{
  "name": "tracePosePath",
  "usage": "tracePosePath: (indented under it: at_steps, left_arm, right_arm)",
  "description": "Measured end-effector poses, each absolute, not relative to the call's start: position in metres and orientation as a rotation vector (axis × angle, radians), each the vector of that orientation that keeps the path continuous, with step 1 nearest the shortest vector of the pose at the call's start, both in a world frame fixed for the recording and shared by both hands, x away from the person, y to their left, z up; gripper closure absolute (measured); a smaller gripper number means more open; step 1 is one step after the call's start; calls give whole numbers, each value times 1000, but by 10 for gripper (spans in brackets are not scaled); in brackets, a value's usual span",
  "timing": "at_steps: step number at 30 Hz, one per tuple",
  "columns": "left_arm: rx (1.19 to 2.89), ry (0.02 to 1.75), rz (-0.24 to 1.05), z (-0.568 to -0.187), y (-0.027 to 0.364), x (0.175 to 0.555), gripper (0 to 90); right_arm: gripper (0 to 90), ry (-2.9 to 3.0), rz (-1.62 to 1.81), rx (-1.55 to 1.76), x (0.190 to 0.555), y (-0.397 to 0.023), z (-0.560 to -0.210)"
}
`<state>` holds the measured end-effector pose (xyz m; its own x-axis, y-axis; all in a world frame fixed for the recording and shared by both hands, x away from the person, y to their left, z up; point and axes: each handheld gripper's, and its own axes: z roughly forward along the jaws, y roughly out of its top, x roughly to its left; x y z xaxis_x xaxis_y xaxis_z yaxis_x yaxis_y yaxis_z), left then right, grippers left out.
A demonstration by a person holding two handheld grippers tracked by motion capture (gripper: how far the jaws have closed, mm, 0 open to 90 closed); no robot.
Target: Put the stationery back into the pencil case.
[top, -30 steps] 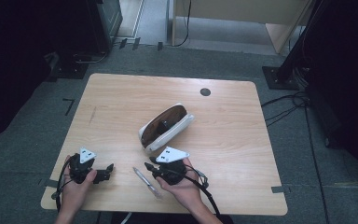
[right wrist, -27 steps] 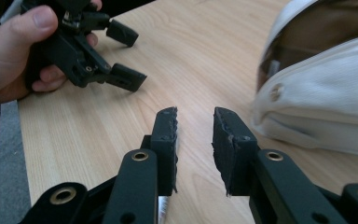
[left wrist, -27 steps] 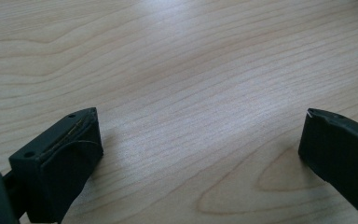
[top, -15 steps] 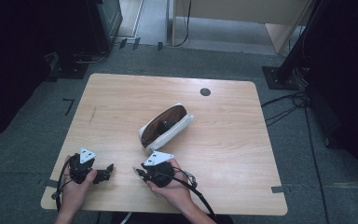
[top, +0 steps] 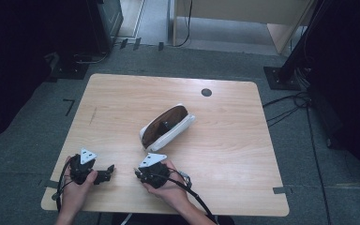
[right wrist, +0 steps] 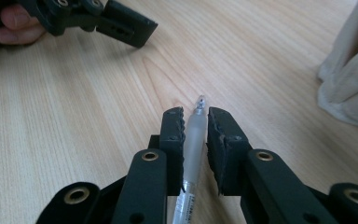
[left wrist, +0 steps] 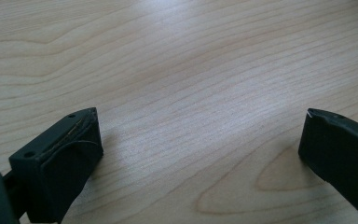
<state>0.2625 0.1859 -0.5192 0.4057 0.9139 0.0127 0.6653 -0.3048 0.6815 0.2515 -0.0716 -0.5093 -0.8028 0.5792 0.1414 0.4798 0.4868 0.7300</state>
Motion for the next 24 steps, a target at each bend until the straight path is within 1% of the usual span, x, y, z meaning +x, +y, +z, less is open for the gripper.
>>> tracePosePath:
  at_steps: [12,16,18,24]
  left_arm:
    - [2070,1339,542,-519,186,262,0]
    - [2070,1339,542,-519,186,263,0]
    - [2070,1338,542,-519,186,263,0]
    - [2071,1338,542,-519,186,263,0]
  right_arm:
    - [777,2597,1118,867,247,-65,-512]
    - [797,2599,1083,838,246,-63,-511]
    - [815,2590,1078,846,246,-62,-511]
    - [817,2576,1138,858,245,-69,-504]
